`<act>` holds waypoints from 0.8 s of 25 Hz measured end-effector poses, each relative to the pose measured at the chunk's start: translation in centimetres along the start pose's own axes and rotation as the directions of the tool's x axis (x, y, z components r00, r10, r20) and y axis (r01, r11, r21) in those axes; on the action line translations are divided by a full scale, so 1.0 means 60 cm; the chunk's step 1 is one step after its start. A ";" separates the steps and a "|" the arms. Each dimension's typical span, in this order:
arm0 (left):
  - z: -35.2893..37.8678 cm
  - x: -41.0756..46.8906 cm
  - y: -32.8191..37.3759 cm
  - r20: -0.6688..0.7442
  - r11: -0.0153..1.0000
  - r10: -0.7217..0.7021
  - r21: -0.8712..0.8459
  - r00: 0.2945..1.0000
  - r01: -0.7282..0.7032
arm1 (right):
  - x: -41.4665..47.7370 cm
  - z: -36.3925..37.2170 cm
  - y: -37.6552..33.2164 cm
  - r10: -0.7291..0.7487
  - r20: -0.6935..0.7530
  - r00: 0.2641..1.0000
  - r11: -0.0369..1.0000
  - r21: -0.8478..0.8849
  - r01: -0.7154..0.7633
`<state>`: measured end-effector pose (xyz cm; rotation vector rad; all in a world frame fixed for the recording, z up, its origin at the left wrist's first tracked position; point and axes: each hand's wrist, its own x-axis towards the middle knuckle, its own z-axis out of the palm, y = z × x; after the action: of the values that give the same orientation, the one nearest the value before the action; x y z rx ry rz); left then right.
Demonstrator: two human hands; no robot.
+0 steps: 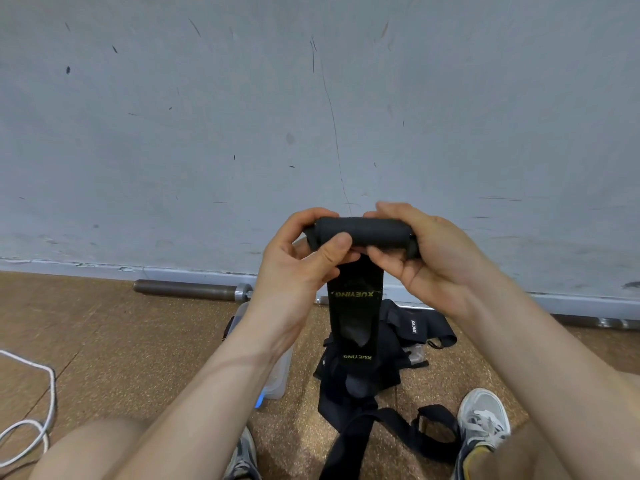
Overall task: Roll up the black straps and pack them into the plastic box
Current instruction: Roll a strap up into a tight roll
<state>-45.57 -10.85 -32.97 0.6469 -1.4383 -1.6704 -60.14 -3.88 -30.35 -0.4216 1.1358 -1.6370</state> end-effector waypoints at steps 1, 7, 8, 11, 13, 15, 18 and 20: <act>0.002 0.000 -0.001 -0.043 1.000 -0.004 -0.020 0.999 0.003 | -0.002 0.001 -0.001 -0.020 0.040 0.999 1.000 -0.013 0.021; 0.011 -0.006 -0.010 -0.098 0.997 -0.066 0.036 0.993 0.069 | -0.007 0.002 0.011 -0.189 0.057 0.980 0.924 -0.327 0.198; 0.013 -0.007 -0.011 -0.101 0.996 -0.064 0.061 0.993 0.071 | -0.006 0.002 0.013 -0.192 0.041 0.981 0.915 -0.353 0.194; 0.017 -0.010 -0.007 -0.093 0.988 -0.037 0.146 0.995 0.050 | -0.005 0.001 0.015 -0.176 0.041 0.983 0.904 -0.389 0.178; 0.017 -0.011 -0.002 -0.063 0.969 -0.021 0.246 0.998 0.036 | -0.005 0.003 0.015 -0.173 0.045 0.984 0.903 -0.390 0.177; 0.013 -0.012 -0.004 0.025 0.906 0.030 0.422 0.999 -0.038 | -0.002 0.002 0.012 -0.140 0.047 0.989 0.910 -0.388 0.147; 0.007 -0.013 -0.002 0.212 0.771 0.077 0.607 0.974 -0.193 | 0.001 -0.003 -0.001 -0.043 0.101 0.994 0.880 -0.467 0.086; -0.004 -0.001 0.002 0.176 0.806 0.074 0.569 0.982 -0.163 | 0.000 -0.007 -0.010 0.007 0.201 0.979 0.873 -0.479 0.093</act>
<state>-45.30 -10.95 -32.90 0.7517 -2.0858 -1.1815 -60.79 -3.69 -30.07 -0.9211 1.3903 -1.2948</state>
